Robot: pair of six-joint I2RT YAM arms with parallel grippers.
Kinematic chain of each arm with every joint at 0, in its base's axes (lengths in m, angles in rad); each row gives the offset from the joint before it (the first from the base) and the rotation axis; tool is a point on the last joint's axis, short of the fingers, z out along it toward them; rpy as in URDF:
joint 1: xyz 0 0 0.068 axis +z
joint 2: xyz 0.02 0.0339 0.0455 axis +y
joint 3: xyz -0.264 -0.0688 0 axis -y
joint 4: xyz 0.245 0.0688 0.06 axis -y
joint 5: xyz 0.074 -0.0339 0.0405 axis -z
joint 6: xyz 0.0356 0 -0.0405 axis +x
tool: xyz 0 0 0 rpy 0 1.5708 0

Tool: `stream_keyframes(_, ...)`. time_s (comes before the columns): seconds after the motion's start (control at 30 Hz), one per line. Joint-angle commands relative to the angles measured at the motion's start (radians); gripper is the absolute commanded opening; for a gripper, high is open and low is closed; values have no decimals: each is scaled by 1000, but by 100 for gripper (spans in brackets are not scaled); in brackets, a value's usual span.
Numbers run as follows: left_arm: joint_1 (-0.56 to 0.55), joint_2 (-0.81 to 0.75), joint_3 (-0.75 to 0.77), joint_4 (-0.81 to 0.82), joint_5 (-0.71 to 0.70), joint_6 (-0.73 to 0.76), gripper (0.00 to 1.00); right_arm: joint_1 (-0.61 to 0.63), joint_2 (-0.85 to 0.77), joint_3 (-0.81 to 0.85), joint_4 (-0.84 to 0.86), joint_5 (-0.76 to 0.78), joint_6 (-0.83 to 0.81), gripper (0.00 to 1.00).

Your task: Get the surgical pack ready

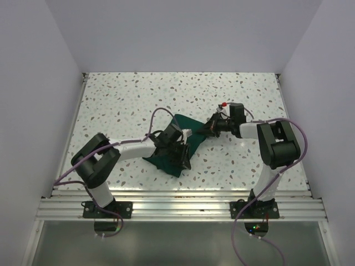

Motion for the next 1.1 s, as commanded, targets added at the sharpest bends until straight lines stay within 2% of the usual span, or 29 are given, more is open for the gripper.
stream_keyframes(0.0,-6,12,-43,18,-5,7,32,-33,34,-36,84,-15,13,0)
stream_keyframes(0.27,-5,12,-65,-4,-37,42,31,-44,39,-42,-6,8,-55,0)
stream_keyframes(0.4,-8,-46,-42,-41,-54,38,31,-43,-73,33,-230,51,-199,0)
stream_keyframes(0.47,-6,-92,-24,-59,-56,27,32,-41,-134,56,-294,54,-210,0)
stream_keyframes(0.67,-6,-155,25,-110,-69,18,36,6,-204,45,-301,17,-169,0)
stream_keyframes(0.73,-6,-155,16,-96,-56,7,36,17,-205,6,-255,3,-146,0)
stream_keyframes(0.93,-6,-166,-86,-38,-37,-33,35,20,-153,-71,-193,2,-136,0)
stream_keyframes(1.07,-6,-175,-143,-44,-49,-42,34,19,-116,-71,-229,35,-187,0)
